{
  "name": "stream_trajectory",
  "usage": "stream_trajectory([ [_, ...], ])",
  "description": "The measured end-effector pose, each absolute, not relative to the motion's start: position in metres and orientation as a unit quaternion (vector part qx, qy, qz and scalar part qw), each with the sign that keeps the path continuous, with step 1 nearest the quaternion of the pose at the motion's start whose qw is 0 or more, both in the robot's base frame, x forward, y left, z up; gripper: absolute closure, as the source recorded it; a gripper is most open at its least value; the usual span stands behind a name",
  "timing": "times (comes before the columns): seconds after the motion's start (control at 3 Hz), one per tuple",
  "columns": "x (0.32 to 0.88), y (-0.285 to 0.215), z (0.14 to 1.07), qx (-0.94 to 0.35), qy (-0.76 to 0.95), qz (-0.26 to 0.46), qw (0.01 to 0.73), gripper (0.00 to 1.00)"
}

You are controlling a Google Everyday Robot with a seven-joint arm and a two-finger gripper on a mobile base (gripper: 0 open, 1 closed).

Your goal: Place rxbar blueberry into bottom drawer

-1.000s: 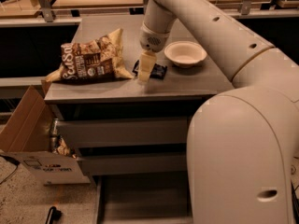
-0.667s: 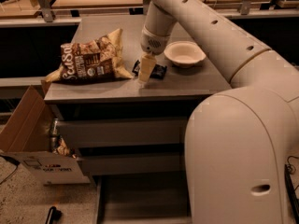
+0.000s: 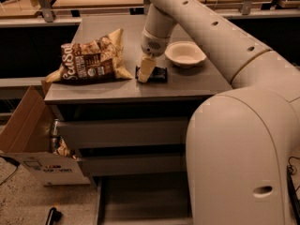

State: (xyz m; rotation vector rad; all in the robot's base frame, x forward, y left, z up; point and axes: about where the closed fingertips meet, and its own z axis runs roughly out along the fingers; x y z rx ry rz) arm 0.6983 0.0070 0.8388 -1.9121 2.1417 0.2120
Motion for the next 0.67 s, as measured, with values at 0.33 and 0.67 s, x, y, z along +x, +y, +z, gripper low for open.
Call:
stream_trajectory([
  [0.33, 0.694, 0.005, 0.838, -0.659, 0.737, 0.074, 0.134, 0.86],
  [0.67, 0.685, 0.002, 0.850, -0.659, 0.731, 0.081, 0.155, 1.00],
])
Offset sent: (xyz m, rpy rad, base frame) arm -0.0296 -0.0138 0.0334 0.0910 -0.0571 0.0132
